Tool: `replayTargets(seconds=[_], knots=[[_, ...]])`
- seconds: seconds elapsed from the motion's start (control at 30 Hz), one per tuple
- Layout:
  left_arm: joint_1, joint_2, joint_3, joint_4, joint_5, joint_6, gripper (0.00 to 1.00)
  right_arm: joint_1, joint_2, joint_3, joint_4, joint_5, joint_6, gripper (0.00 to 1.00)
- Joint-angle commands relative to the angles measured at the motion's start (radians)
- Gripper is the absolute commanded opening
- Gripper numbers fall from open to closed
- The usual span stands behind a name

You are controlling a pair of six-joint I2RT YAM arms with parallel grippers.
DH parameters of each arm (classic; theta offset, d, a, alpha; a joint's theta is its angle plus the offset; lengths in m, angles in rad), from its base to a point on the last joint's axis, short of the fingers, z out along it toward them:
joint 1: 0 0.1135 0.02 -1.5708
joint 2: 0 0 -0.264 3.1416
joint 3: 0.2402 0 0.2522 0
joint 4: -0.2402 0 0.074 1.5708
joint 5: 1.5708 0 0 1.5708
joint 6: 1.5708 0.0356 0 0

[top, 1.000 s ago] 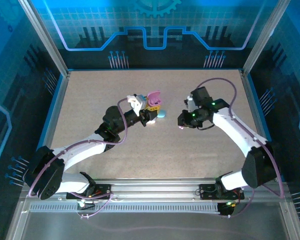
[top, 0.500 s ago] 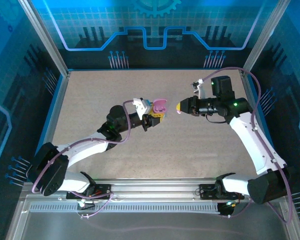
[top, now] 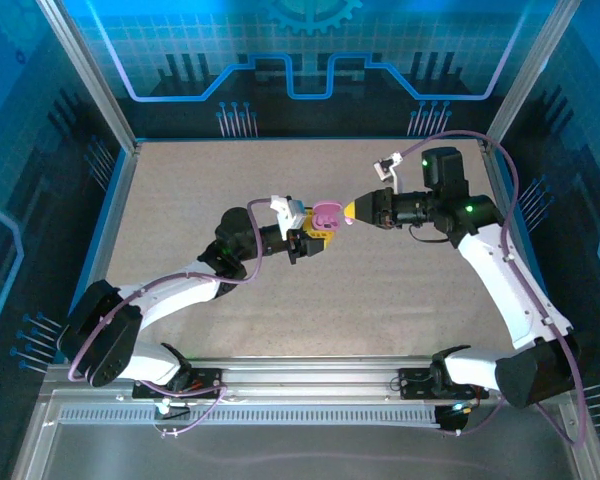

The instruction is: Insert the wireless bluetooth earbuds into the charging case

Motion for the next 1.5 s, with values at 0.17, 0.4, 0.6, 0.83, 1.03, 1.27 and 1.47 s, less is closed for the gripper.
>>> replayTargets(seconds=[0.17,0.4,0.6,0.83,1.03,1.27,1.47], knots=[[-0.002,0.009,0.034,0.053,0.046,-0.021,0.31,0.046,0.043,0.018,0.045,-0.016,0.021,0.22],[-0.002,0.011,0.034,0.056,0.042,-0.028,0.31,0.068,0.064,0.017,0.065,-0.004,0.03,0.22],[-0.002,0.007,0.034,0.056,0.043,-0.027,0.31,0.081,0.075,0.015,0.086,-0.001,0.043,0.22],[-0.003,0.006,0.036,0.055,0.05,-0.03,0.31,0.081,0.08,0.013,0.084,0.048,0.045,0.22],[-0.002,0.007,0.037,0.058,0.053,-0.032,0.31,0.081,0.08,0.012,0.074,0.092,0.039,0.22],[-0.002,0.009,0.04,0.059,0.056,-0.034,0.31,0.082,0.084,0.014,0.077,0.09,0.041,0.23],[-0.002,0.014,0.043,0.066,0.059,-0.04,0.31,0.083,0.088,0.015,0.085,0.098,0.049,0.23]])
